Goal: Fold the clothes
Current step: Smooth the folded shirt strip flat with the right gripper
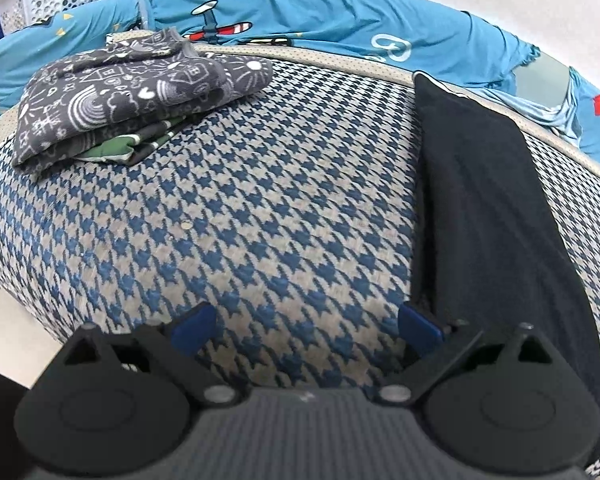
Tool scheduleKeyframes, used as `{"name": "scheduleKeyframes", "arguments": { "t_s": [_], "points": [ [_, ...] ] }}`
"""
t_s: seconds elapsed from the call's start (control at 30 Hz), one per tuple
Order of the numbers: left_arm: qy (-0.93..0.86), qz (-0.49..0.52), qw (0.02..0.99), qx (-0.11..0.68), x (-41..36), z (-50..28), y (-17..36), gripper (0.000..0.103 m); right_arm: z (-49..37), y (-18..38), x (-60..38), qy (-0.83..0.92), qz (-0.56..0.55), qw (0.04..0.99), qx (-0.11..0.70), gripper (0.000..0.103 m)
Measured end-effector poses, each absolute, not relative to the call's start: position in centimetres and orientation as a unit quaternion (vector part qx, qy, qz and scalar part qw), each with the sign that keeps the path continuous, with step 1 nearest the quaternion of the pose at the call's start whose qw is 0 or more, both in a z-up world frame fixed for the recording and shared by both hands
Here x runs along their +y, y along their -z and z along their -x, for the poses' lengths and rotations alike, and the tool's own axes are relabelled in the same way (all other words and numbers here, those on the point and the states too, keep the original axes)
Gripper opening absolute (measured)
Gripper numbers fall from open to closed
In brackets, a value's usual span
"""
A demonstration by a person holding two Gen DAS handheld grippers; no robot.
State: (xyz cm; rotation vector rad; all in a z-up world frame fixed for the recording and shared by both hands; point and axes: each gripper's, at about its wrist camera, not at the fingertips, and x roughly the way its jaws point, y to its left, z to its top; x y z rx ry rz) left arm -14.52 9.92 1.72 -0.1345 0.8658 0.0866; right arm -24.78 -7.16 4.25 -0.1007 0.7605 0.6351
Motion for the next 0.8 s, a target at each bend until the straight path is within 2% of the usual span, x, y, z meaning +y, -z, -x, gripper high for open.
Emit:
{"name": "scheduleKeyframes", "arguments": {
  "t_s": [0.33, 0.43, 0.57, 0.8],
  "points": [
    [-0.048, 0.056, 0.902, 0.425, 9.7, 15.3, -1.3, 0.098, 25.8, -6.2, -10.4, -0.274, 0.002, 0.903, 0.332, 0.027],
    [-0.058, 0.056, 0.899, 0.430, 10.0, 15.3, -1.0, 0.098, 25.7, -6.1, -9.5, -0.288, 0.002, 0.899, 0.328, 0.035],
    [-0.066, 0.058, 0.895, 0.436, 10.4, 15.2, -0.7, 0.098, 25.5, -5.6, -7.4, -0.311, 0.024, 0.892, 0.328, 0.039],
    [-0.068, 0.062, 0.893, 0.440, 10.6, 15.1, -0.4, 0.098, 24.8, -4.2, -3.8, -0.317, 0.095, 0.893, 0.306, 0.040]
  ]
}}
